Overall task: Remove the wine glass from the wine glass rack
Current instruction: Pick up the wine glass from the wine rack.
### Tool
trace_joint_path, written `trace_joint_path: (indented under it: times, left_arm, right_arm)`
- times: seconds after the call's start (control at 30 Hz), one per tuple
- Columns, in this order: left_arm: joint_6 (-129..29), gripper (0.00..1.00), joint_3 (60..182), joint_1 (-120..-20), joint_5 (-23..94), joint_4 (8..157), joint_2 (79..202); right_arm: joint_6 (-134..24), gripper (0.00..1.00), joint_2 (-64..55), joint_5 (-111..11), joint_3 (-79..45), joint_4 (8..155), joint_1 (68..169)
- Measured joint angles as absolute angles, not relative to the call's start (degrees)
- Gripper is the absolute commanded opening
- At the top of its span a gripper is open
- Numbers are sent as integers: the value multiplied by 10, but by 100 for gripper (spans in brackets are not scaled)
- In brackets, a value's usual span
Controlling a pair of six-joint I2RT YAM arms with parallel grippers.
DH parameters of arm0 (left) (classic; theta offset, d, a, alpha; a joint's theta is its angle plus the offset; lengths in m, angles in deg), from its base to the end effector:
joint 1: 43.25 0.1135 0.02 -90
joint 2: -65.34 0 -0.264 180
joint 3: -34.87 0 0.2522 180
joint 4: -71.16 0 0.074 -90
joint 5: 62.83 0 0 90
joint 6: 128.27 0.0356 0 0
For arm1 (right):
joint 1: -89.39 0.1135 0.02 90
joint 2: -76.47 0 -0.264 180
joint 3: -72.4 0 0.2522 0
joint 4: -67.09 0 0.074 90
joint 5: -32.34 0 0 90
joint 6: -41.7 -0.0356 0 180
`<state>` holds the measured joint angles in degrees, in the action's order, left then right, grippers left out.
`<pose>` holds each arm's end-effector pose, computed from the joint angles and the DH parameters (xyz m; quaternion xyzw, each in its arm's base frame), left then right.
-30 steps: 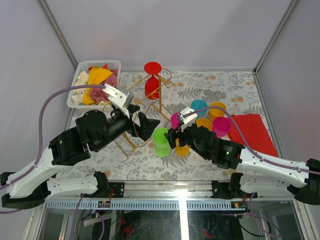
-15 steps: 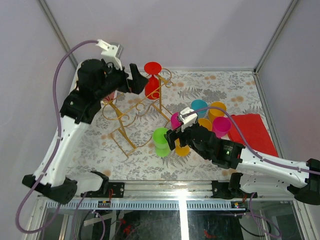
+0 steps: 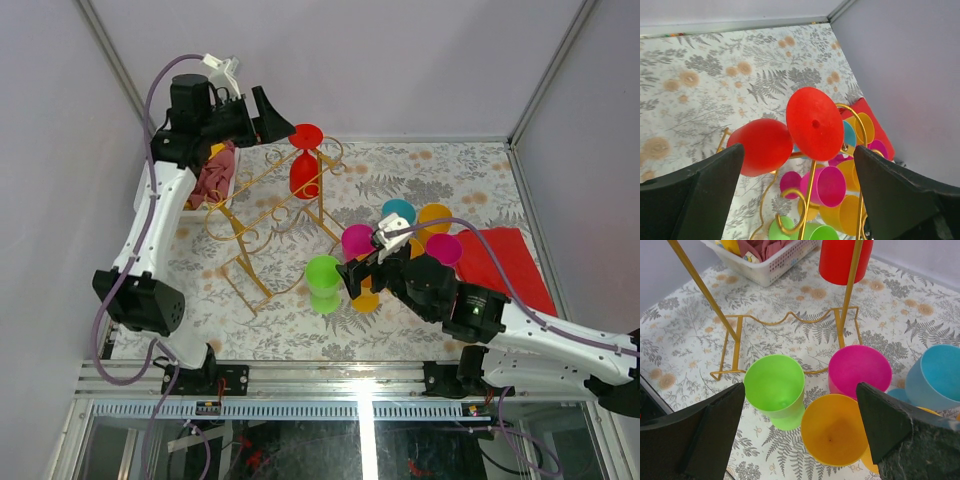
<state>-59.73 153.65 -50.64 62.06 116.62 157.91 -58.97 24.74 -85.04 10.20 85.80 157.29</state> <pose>0.3500 -0.0659 0.4546 0.0770 0.7933 -0.3743 0.4740 0.0938 0.1875 0.3515 -0.2158 0.7191 0.2641 0.6055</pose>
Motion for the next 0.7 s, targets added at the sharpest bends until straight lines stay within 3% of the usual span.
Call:
trace_joint_path:
  times: [0.27, 0.5, 0.7]
  left_arm:
    - [-640, 79, 1586, -506, 657, 1156, 1649]
    - [-647, 65, 1588, -506, 668, 1153, 1652]
    - [-647, 60, 1588, -506, 685, 1153, 1664]
  right_arm:
    - [-588, 99, 262, -850, 116, 844, 1573]
    - [-588, 99, 259, -850, 116, 845, 1573]
    - [-591, 99, 266, -842, 118, 844, 1573]
